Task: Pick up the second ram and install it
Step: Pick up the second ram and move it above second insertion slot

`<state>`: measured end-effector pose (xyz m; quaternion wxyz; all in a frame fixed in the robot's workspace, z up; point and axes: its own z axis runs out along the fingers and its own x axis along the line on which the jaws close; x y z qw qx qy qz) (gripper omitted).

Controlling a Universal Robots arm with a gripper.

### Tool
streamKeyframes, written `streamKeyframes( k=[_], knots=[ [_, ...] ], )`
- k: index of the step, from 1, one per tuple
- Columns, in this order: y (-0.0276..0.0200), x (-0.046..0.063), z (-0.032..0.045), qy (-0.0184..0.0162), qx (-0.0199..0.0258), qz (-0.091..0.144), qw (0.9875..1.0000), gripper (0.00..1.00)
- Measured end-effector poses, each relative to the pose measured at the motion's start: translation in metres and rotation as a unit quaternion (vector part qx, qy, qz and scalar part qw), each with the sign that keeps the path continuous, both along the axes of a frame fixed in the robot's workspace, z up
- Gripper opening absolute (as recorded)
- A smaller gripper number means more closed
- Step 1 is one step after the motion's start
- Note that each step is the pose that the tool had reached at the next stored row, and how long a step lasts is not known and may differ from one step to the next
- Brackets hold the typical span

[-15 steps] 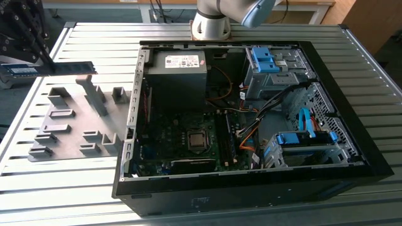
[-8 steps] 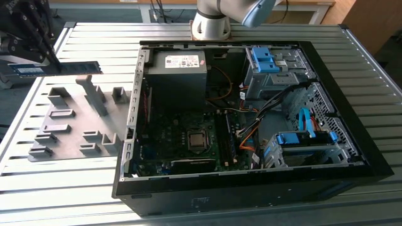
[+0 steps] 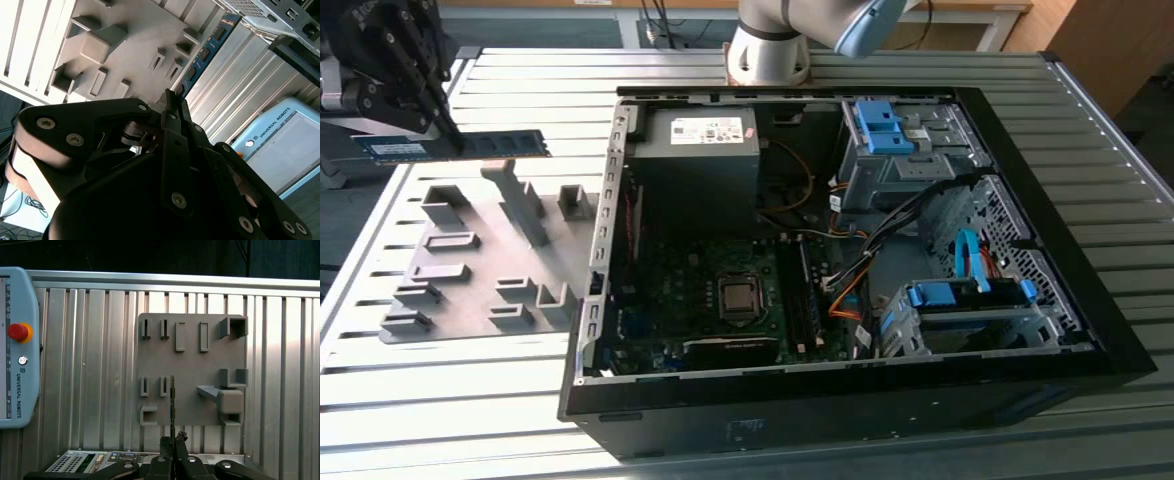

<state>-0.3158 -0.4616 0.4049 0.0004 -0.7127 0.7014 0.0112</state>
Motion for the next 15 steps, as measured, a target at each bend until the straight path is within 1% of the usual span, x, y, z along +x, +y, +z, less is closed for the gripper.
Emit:
streamKeyframes(
  k=[12, 13, 15],
  knots=[
    [0.0, 0.009, 0.0, 0.0, 0.0, 0.0, 1.0, 0.14],
    [0.0, 0.012, 0.0, 0.0, 0.0, 0.0, 1.0, 0.14],
    [0.0, 0.014, 0.0, 0.0, 0.0, 0.0, 1.0, 0.14]
  ],
)
